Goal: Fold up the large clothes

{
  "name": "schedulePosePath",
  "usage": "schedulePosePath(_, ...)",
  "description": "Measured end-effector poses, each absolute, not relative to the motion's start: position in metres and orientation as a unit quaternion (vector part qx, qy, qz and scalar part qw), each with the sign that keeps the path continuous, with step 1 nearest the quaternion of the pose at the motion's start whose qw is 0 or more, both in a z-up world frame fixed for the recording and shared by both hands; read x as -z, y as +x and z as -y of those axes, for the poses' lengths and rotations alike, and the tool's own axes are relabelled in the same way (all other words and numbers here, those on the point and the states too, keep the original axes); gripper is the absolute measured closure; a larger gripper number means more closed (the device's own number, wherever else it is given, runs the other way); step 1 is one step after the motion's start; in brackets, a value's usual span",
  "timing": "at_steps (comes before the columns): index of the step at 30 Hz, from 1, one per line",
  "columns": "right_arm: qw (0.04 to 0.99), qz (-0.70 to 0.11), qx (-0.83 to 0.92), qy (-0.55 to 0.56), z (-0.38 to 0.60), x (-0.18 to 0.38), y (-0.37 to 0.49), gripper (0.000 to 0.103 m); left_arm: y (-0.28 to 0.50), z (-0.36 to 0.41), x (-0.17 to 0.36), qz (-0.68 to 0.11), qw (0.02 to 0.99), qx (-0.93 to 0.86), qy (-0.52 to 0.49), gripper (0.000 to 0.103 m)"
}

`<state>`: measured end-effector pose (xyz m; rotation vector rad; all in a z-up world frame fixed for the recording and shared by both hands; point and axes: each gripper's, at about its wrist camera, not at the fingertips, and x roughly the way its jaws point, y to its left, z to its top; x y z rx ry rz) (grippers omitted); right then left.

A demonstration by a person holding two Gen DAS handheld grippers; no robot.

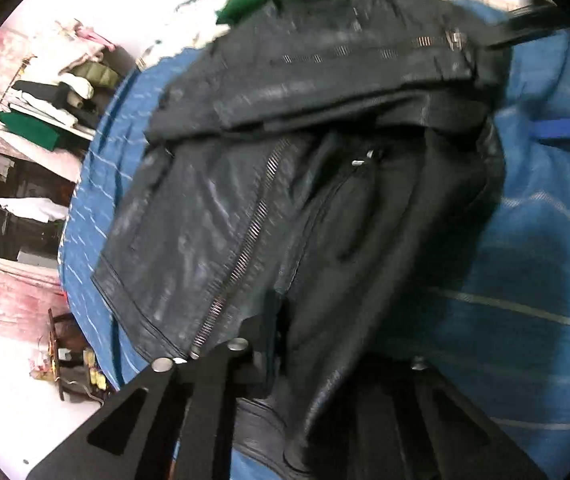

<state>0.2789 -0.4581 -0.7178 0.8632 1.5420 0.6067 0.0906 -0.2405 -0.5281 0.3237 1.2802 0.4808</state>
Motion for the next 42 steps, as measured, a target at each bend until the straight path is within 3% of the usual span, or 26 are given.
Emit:
schedulePosePath(5, 0.578, -0.651, -0.264, 0.416, 0.42, 0.742, 0.32, 0.023, 0.092, 0.222, 0.514, -0.59, 0.771, -0.204, 0.125, 0.096)
schedulePosePath(6, 0.583, -0.647, -0.26, 0.417, 0.415, 0.742, 0.327, 0.029, 0.094, 0.223, 0.513, -0.59, 0.773, -0.201, 0.122, 0.096)
schedulePosePath(7, 0.588, -0.646, -0.255, 0.414, 0.411, 0.738, 0.329, 0.06, 0.094, 0.222, 0.511, -0.588, 0.776, -0.196, 0.117, 0.096)
schedulePosePath(8, 0.588, -0.648, -0.251, 0.413, 0.405, 0.736, 0.331, 0.067, 0.092, 0.223, 0.509, -0.587, 0.778, -0.192, 0.113, 0.096)
schedulePosePath(13, 0.606, -0.636, -0.219, 0.424, 0.383, 0.703, 0.344, 0.077, 0.09, 0.197, 0.488, -0.589, 0.789, -0.158, 0.074, 0.096)
schedulePosePath(24, 0.688, -0.614, -0.212, 0.324, 0.279, 0.543, 0.358, 0.079, 0.091, 0.088, 0.423, -0.578, 0.804, -0.131, -0.047, 0.093)
schedulePosePath(30, 0.704, -0.623, -0.224, 0.257, 0.186, 0.501, 0.383, 0.08, 0.098, 0.008, 0.417, -0.56, 0.805, -0.168, -0.1, 0.09)
schedulePosePath(36, 0.697, -0.656, -0.217, 0.19, 0.086, 0.521, 0.41, 0.08, 0.107, -0.069, 0.462, -0.588, 0.767, -0.175, -0.189, 0.088)
schedulePosePath(38, 0.691, -0.669, -0.214, 0.169, 0.06, 0.539, 0.416, 0.08, 0.106, -0.091, 0.479, -0.592, 0.754, -0.181, -0.221, 0.078)
schedulePosePath(42, 0.678, -0.696, -0.2, 0.131, 0.02, 0.583, 0.427, 0.075, 0.104, -0.112, 0.51, -0.601, 0.74, -0.18, -0.243, 0.071)
